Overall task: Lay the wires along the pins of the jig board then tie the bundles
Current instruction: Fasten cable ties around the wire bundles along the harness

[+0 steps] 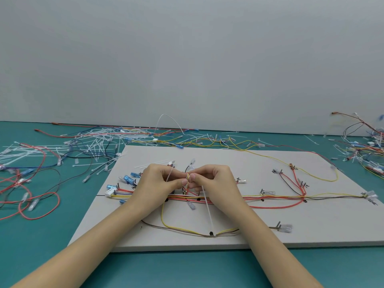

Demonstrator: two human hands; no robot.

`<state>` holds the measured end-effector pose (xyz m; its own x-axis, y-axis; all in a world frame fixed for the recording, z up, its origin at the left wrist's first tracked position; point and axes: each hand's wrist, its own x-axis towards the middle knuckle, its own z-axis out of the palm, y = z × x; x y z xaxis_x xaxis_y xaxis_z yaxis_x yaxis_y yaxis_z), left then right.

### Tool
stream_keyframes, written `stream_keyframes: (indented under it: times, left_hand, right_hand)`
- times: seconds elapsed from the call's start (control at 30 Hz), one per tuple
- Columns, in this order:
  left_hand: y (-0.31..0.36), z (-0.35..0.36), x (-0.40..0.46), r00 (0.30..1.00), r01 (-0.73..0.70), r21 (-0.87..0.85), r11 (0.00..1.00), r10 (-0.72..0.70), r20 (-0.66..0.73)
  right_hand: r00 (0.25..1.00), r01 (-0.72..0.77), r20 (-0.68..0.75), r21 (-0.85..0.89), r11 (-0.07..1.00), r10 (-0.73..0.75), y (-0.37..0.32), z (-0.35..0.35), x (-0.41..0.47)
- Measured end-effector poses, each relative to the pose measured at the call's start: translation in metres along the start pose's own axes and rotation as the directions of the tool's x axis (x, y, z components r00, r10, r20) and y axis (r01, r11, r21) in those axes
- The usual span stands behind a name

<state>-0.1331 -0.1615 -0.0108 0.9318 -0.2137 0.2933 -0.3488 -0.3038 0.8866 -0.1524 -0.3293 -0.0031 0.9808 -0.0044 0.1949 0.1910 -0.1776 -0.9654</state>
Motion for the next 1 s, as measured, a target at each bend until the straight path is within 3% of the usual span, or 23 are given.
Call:
stream_keyframes:
  times: [1.0]
  left_hand:
    - [-0.0015,0.002,-0.0023,0.999,-0.037,0.059,0.998,0.037,-0.001]
  right_hand:
    - [1.0,0.001,0.022,-0.041,0.999,0.0,-0.0011,-0.0015,-0.0019]
